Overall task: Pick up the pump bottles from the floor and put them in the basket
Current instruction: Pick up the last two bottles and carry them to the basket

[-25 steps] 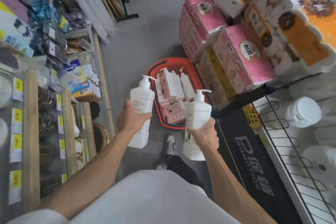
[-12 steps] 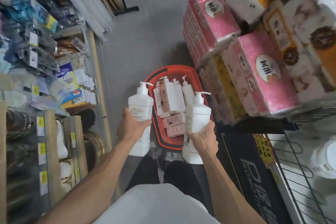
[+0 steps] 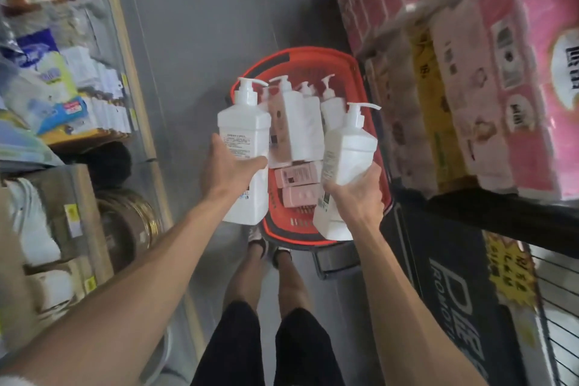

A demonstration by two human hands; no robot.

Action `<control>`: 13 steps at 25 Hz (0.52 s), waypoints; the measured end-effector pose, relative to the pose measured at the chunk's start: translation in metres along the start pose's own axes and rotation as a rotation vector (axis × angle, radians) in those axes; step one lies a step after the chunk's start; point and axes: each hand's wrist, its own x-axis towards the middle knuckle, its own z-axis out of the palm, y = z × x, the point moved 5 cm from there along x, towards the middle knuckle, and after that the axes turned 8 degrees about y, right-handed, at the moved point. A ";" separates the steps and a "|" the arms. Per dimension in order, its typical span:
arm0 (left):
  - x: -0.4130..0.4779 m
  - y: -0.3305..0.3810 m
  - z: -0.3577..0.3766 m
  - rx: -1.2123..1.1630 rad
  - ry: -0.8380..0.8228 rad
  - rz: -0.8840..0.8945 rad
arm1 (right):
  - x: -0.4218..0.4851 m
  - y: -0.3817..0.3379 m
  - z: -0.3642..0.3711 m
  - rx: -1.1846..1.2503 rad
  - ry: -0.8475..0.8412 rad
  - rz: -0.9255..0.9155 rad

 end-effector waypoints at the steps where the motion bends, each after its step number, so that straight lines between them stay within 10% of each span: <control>1: 0.011 -0.003 0.011 -0.020 -0.006 -0.012 | 0.013 0.001 0.009 -0.018 0.002 -0.014; 13: 0.119 -0.009 0.126 -0.063 -0.047 -0.078 | 0.144 -0.006 0.090 -0.155 0.013 -0.037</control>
